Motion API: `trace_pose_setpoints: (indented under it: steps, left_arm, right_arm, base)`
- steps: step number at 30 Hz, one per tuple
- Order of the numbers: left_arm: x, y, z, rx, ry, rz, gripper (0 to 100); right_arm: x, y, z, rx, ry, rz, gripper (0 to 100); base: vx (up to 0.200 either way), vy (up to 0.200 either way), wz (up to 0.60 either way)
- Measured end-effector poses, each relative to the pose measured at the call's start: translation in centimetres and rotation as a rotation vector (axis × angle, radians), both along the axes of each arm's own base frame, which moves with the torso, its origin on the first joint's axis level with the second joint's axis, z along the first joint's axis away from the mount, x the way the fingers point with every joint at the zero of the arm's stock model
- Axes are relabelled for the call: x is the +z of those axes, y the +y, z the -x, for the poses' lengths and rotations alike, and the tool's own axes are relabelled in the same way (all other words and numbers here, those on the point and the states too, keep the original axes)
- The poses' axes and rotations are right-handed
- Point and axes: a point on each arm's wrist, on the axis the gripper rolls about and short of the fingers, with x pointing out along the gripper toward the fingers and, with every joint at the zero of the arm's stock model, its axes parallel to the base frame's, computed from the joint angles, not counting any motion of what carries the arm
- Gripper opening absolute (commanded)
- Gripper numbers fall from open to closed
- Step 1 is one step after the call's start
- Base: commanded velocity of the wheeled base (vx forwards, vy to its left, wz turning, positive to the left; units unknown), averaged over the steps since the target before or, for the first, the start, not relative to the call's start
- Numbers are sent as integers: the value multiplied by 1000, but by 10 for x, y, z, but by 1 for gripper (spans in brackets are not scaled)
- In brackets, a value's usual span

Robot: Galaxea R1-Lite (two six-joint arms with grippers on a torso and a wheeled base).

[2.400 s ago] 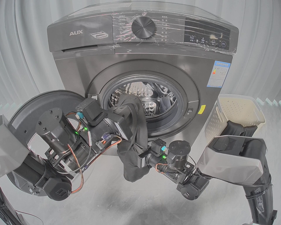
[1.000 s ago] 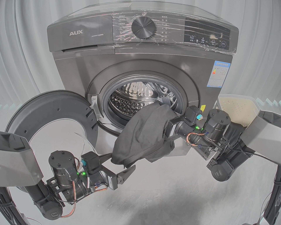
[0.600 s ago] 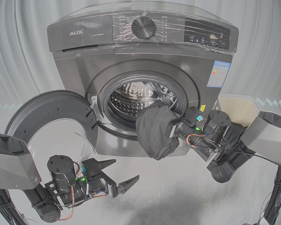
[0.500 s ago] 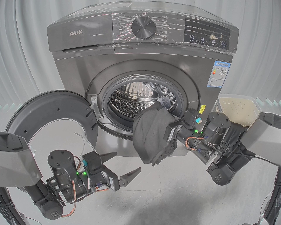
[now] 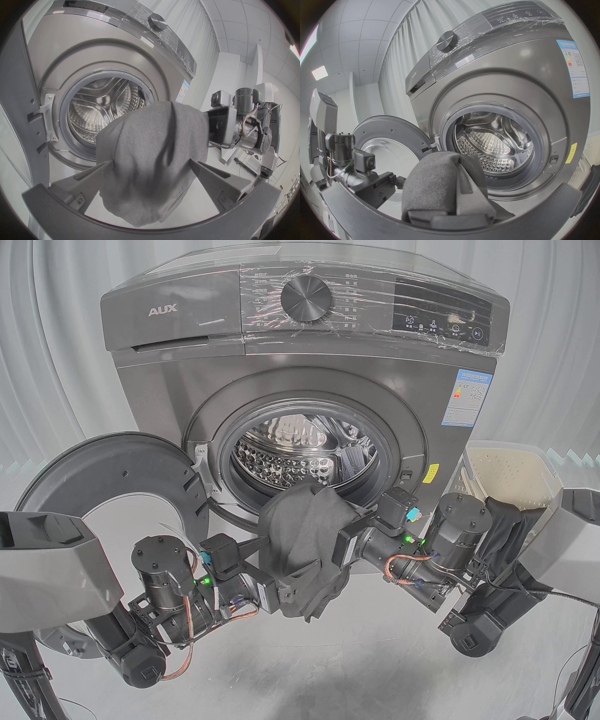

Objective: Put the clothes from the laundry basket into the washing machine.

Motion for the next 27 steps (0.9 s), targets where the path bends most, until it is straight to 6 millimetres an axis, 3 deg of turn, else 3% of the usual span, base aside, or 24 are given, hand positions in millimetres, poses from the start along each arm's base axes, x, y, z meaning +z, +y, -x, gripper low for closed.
trace_pose_setpoints:
  steps: [18,27]
  left_arm:
    - [-16,-18,-34,20,-30,7,100]
    - [-22,-17,-47,44,-39,4,100]
  right_arm:
    - [-2,20,23,58,28,-14,0]
    - [-4,21,26,65,35,-10,0]
  base:
    - [0,0,0]
    - [0,0,0]
